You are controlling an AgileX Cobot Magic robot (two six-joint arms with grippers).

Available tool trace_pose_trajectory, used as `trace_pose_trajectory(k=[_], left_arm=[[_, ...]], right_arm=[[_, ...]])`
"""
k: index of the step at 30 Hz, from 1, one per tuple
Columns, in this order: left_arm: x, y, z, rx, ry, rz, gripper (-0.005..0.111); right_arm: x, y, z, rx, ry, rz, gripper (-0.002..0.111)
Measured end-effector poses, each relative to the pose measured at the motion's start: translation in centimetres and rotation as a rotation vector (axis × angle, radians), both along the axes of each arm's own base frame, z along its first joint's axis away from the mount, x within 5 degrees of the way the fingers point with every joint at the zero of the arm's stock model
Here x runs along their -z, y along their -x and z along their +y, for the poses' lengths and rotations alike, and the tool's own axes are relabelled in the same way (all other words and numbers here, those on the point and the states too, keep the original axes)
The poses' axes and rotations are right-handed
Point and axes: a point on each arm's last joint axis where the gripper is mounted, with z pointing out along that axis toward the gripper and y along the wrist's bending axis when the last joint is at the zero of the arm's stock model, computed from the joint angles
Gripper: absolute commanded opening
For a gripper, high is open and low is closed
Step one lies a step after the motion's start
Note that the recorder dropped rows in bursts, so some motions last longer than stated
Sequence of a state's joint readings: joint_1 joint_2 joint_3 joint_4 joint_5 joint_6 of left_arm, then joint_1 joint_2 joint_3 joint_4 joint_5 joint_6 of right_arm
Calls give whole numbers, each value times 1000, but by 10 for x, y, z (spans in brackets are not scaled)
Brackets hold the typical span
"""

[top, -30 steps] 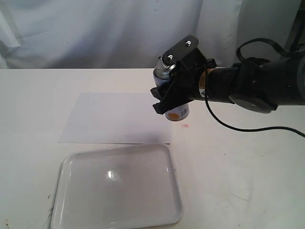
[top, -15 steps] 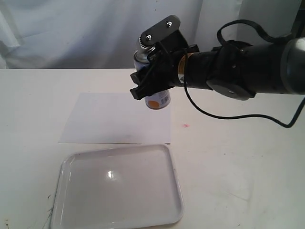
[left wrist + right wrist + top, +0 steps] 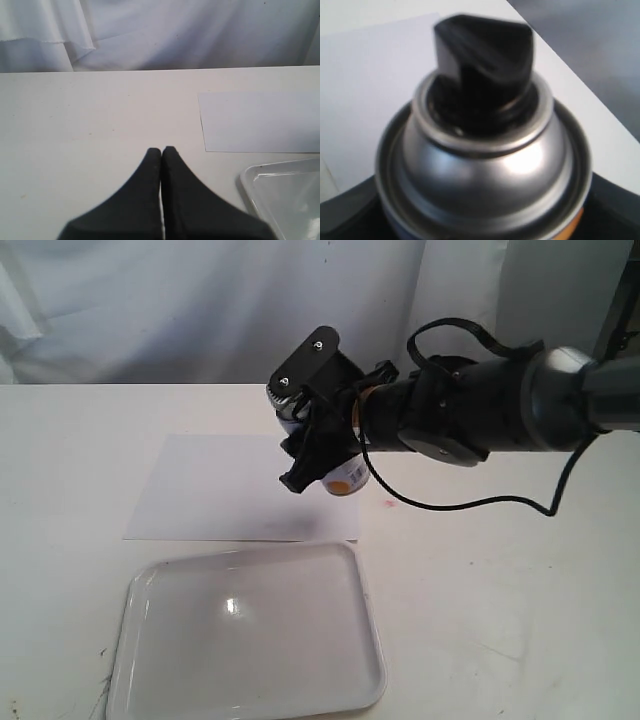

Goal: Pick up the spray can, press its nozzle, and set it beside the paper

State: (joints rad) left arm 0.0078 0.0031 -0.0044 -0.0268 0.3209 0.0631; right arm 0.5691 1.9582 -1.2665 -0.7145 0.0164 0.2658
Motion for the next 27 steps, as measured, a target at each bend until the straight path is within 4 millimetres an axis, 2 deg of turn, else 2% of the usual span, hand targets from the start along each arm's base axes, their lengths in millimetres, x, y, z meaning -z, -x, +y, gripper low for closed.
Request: trace_pose_trajectory(k=[6, 10, 16, 27], left_arm=[[0, 0, 0, 0, 0, 0, 0], [0, 0, 0, 0, 0, 0, 0], [0, 0, 0, 0, 0, 0, 0], [0, 0, 0, 0, 0, 0, 0]], right_arm=[[-10, -19, 13, -21, 133, -65, 0], [-6, -26, 23, -74, 274, -96, 0], [3, -30, 37, -146, 459, -110, 0], [6, -31, 53, -114, 584, -49, 0]])
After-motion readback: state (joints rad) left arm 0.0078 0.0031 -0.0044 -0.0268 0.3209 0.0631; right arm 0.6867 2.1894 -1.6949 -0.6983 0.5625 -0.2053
